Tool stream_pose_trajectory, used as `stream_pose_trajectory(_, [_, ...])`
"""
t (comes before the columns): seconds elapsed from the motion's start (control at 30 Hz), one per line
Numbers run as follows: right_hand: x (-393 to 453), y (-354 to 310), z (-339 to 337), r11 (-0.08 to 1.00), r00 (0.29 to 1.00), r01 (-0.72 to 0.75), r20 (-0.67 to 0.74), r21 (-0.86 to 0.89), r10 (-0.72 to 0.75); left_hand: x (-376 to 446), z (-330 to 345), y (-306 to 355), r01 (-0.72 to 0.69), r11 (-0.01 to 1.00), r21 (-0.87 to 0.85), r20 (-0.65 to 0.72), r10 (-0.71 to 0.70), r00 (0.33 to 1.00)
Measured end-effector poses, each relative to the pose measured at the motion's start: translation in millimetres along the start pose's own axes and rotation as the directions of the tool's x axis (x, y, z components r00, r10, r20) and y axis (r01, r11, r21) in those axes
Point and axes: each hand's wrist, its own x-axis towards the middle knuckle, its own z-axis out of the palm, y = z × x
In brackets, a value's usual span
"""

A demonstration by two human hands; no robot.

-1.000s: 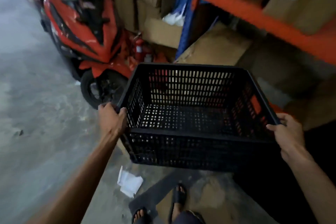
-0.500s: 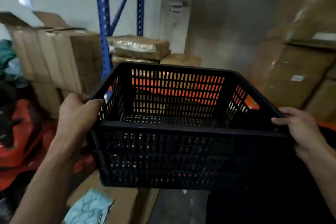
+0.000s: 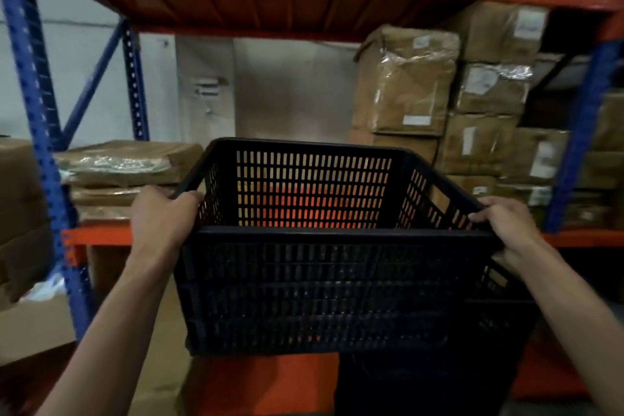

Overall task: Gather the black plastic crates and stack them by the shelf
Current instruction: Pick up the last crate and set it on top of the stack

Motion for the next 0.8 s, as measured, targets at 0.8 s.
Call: stream_pose_trajectory(0.8, [137, 39, -161, 0.996, 0.972, 0.057, -0.225, -0.071, -0.071, -61, 230, 79, 0.113, 0.965, -0.235, 0.176, -0.072, 0.982])
